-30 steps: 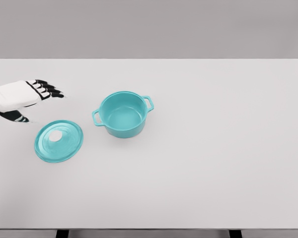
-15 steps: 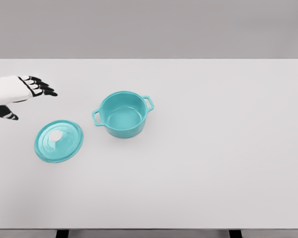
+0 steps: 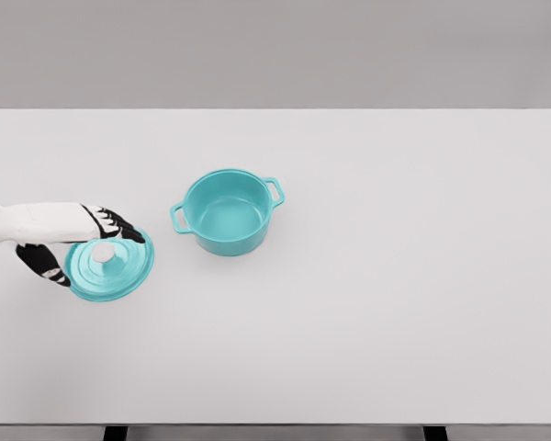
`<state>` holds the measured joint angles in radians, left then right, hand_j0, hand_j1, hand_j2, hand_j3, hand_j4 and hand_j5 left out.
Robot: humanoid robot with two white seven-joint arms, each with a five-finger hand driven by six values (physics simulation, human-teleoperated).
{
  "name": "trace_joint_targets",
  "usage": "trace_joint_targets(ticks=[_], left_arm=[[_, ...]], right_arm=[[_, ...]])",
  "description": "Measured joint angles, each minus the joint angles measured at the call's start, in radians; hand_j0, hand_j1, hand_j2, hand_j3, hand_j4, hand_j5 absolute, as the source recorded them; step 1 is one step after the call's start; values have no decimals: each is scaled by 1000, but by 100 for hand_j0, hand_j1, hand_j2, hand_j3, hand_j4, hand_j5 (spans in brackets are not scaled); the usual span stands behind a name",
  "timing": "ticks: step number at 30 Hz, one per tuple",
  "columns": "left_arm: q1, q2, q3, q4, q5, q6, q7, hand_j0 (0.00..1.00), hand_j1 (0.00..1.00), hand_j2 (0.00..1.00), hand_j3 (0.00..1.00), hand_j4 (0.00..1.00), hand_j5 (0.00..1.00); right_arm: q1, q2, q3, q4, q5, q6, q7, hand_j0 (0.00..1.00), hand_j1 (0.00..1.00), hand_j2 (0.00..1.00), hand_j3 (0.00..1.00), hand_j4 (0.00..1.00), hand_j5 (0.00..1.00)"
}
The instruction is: Cover the pot with left arm
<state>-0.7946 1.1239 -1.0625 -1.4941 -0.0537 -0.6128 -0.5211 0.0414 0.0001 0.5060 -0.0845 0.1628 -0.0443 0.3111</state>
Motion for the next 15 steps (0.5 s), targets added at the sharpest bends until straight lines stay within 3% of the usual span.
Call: trace_joint_targets(ticks=[15], left_arm=[[-17,-43,-3,3,-151,0,-1,94,94,94,94,94,94]], right_arm=[[0,0,0,0,0,0,0,100,100,100,100,100,100]])
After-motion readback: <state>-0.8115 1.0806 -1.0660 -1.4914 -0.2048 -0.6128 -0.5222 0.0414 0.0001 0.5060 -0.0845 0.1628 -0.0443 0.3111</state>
